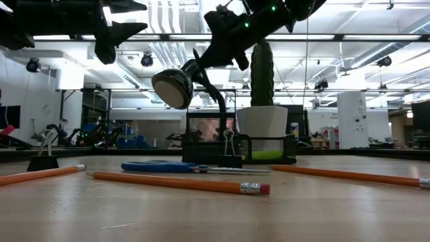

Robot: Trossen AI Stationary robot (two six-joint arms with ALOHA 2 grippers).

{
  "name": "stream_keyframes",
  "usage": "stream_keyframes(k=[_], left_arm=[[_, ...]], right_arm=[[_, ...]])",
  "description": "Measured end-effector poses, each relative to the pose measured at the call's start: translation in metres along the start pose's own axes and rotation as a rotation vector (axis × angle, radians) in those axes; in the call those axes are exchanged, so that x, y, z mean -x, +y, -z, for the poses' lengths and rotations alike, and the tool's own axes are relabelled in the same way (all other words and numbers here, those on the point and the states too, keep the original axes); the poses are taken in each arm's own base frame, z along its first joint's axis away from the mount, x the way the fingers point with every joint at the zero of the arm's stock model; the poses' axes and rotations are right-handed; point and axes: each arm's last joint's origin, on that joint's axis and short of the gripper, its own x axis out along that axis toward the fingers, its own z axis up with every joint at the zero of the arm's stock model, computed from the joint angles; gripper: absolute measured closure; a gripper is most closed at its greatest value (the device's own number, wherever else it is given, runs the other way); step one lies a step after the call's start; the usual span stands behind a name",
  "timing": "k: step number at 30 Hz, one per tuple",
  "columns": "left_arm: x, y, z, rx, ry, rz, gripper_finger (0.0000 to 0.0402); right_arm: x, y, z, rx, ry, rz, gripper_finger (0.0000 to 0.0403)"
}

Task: Pick and place office supplies into organizer
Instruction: Put the left black pen into the mesh desk organizer

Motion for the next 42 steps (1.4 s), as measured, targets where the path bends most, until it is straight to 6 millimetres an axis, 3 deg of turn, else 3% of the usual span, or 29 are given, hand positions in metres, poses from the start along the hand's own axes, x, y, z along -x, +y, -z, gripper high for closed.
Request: stream_keyframes(k=[24,42], left_arm=[[0.0,0.0,-0.001,0.0,-0.005,0.002,0.0233],[-0.001,0.0,0.0,-0.002,-0.007,-0.018,0.0233]], right_arm=[[-0.002,-0.006,0.03,-0.096,-0.252,-0.036,0.0383],[-0.003,-0.01,0.057,-0.034,-0.177,-0.014,0.0383]])
